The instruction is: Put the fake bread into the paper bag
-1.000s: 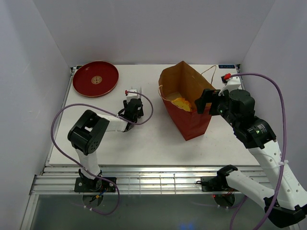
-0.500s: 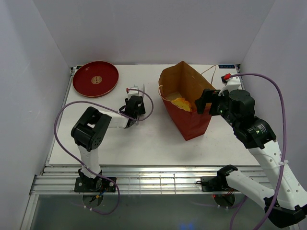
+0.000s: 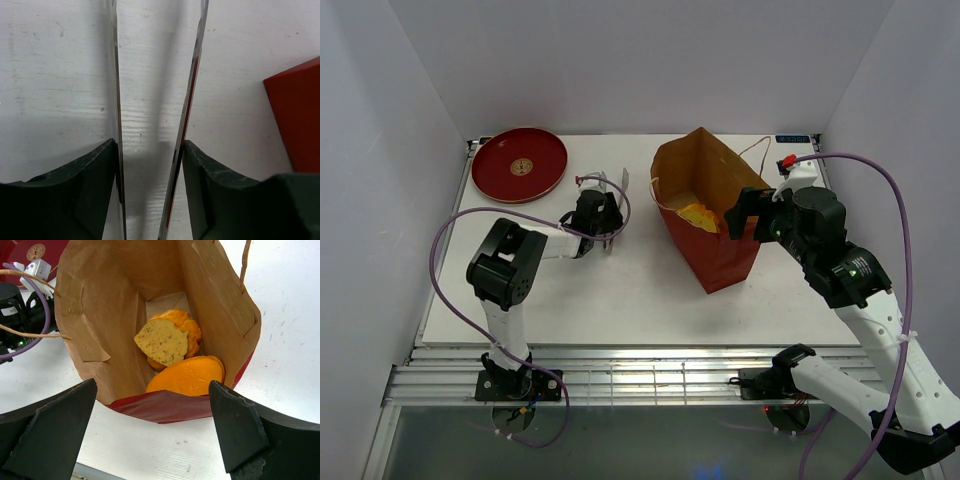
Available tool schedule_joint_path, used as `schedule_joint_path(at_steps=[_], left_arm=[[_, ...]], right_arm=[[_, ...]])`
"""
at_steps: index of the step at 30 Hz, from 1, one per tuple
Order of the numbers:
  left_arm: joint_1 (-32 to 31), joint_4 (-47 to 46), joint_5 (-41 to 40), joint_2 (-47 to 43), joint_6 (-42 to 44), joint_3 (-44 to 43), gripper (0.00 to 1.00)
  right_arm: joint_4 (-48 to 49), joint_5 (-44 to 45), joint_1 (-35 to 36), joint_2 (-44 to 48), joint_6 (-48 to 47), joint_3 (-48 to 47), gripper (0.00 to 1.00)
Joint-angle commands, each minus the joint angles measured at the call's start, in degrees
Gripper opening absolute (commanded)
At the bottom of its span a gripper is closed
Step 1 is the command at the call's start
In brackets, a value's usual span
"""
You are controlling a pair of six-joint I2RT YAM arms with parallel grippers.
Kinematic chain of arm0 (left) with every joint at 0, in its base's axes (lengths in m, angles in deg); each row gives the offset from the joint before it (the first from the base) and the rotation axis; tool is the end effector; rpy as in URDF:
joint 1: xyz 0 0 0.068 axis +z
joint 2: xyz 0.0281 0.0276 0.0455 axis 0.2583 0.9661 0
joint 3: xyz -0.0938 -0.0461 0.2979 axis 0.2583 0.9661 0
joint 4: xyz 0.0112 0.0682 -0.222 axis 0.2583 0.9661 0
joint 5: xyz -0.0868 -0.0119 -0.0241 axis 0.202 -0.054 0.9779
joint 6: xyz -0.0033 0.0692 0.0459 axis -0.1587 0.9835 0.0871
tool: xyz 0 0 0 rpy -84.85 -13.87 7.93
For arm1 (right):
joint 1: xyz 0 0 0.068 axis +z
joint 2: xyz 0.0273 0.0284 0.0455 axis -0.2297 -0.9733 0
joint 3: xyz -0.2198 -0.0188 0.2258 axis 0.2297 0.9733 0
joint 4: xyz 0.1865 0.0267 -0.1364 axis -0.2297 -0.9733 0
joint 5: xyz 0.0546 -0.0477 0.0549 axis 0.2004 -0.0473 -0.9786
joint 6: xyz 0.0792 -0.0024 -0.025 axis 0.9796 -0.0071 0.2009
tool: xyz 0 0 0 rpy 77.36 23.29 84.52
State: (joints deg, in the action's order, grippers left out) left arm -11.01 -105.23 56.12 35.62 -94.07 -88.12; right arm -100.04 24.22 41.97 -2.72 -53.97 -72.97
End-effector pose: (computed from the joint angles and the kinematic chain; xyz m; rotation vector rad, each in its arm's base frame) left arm 0.3842 -0.1742 0.1788 -0.1508 2.1804 -0.3752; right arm 0.1361 0.0579 0.4234 -0.0885 1.8880 0.3307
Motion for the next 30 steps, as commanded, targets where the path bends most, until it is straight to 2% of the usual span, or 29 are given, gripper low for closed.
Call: schedule_joint_path(at_steps=[1, 4, 7, 8, 10, 22, 30], left_arm=[[-0.21, 8.38, 3.90, 2.47, -0.63, -0.17, 0.65], [-0.21, 9.35, 3.02, 2.03, -0.54, 0.00, 0.68], [-0.21, 9.61, 1.97, 1.06, -0.71, 0.53, 0.76], [-0.21, 9.70, 1.87, 0.89, -0.71, 0.70, 0.95], [-0.21, 9.70, 1.61, 0.27, -1.15, 0.97, 0.97], [-0.21, 9.97, 0.55, -6.23, -1.68, 3.34, 0.98], [-0.21, 10.32, 4.15, -15.02, -3.52, 6.06, 0.98]], right_arm=[[1.83, -0.45, 0.32, 0.30, 0.44, 0.65, 0.98], [2.00, -0.54, 0.40, 0.39, 0.53, 0.91, 0.98], [2.00, -0.72, 0.32, 0.30, 0.53, 1.00, 0.98], [2.00, -0.81, 0.40, 0.30, 0.53, 1.00, 0.98], [1.92, -0.81, 0.32, 0.30, 0.53, 1.00, 0.98], [1.92, -0.72, 0.40, 0.65, 0.79, 2.05, 0.98], [1.83, -1.59, 0.40, 0.91, 1.84, 2.84, 0.98]])
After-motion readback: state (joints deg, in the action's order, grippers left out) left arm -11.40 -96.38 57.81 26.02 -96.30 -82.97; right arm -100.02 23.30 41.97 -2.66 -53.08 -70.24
